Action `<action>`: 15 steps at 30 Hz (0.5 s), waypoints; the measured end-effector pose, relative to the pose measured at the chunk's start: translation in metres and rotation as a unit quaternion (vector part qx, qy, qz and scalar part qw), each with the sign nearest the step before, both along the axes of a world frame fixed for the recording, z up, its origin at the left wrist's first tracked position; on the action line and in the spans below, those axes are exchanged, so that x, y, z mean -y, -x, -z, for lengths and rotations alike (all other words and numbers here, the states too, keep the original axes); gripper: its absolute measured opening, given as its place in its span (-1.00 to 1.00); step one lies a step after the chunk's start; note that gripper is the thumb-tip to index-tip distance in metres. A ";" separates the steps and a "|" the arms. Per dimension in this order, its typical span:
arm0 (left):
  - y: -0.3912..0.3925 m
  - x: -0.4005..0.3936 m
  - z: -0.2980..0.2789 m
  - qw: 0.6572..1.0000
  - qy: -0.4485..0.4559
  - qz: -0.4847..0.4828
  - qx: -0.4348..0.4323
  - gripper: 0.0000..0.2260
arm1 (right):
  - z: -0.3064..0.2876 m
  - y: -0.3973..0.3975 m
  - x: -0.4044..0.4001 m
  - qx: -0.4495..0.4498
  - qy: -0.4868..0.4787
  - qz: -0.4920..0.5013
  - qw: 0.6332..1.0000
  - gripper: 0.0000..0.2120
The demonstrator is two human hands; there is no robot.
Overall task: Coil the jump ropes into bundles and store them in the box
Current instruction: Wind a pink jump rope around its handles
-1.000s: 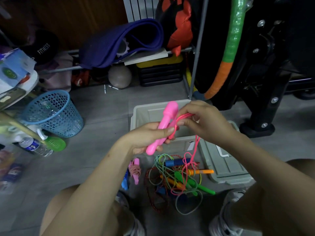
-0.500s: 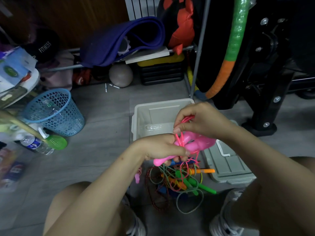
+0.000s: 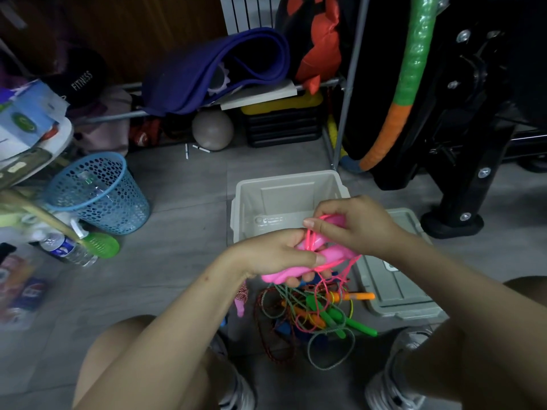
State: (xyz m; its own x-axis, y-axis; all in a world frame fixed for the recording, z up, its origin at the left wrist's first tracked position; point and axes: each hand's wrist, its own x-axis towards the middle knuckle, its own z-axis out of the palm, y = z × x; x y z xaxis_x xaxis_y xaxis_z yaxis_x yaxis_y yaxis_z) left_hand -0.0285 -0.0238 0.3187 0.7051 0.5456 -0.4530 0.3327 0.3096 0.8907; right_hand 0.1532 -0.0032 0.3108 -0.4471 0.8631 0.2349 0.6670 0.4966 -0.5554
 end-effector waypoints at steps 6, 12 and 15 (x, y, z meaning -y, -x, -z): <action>-0.006 0.002 0.003 0.997 -0.012 -0.065 0.038 -0.91 | -0.009 -0.005 -0.003 0.070 -0.065 0.021 0.995 -0.44; -0.005 0.004 0.000 0.996 -0.005 -0.077 0.044 -0.91 | -0.009 -0.008 -0.009 0.020 0.041 -0.023 0.999 -0.61; -0.006 0.002 -0.002 0.995 0.023 -0.084 0.049 -0.90 | -0.010 -0.008 -0.012 -0.001 0.031 -0.024 0.999 -0.63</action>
